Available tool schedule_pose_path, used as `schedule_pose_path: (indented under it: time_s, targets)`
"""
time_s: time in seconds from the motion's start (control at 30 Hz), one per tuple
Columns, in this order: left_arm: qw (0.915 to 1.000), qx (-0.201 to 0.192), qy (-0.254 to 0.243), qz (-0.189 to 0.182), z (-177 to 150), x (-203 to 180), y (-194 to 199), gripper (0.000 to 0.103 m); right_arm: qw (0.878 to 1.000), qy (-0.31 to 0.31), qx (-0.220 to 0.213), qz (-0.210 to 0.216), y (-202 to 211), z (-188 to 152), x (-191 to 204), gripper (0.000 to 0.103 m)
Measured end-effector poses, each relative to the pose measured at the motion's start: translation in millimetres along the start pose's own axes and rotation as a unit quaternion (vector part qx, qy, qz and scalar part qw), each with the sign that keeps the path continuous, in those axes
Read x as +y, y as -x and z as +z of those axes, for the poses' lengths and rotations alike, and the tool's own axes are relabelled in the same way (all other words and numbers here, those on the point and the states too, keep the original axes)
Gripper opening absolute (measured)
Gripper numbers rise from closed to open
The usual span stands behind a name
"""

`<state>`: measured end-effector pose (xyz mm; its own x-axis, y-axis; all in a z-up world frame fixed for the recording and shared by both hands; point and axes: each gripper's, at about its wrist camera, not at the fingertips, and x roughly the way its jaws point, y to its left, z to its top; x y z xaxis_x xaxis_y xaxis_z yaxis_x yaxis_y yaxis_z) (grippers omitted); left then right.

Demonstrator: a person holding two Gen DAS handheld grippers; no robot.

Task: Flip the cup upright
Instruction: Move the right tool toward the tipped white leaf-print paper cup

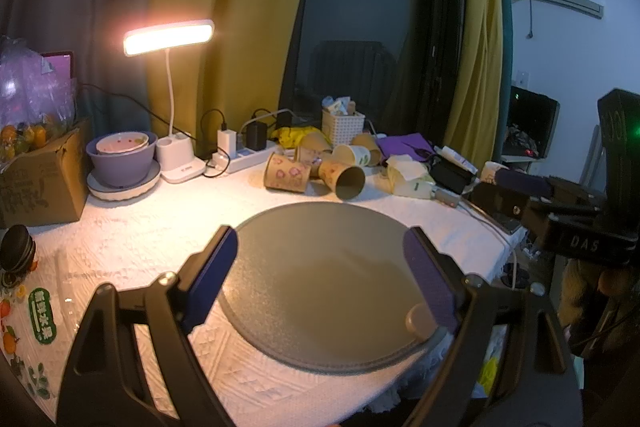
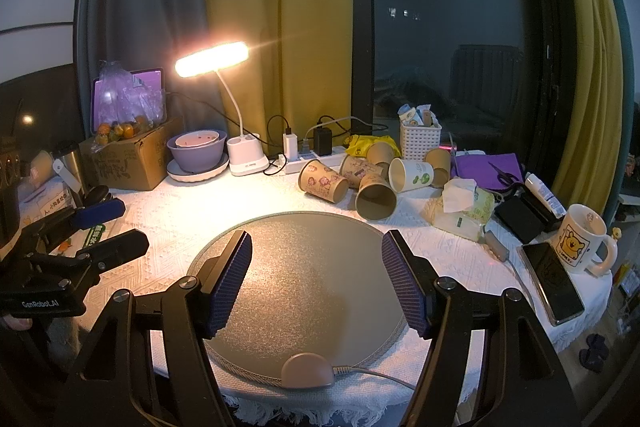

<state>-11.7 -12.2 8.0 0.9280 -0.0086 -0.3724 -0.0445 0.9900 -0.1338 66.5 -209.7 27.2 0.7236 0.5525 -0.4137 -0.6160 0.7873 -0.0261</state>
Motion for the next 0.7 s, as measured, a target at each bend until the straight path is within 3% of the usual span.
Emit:
schedule_pose_path:
  time_s: [0.37,0.7]
  targets:
    - [0.9995,0.028,-0.016,-0.002,1.5,3.2,-25.9,0.086,1.000,0.008,0.008,-0.001,-13.0,0.9,-9.3,0.071]
    - [0.9956,0.078,-0.052,-0.009,23.6,4.4,-90.8,0.086,0.999,-0.009,0.030,-0.015,-55.8,14.2,-40.5,0.071]
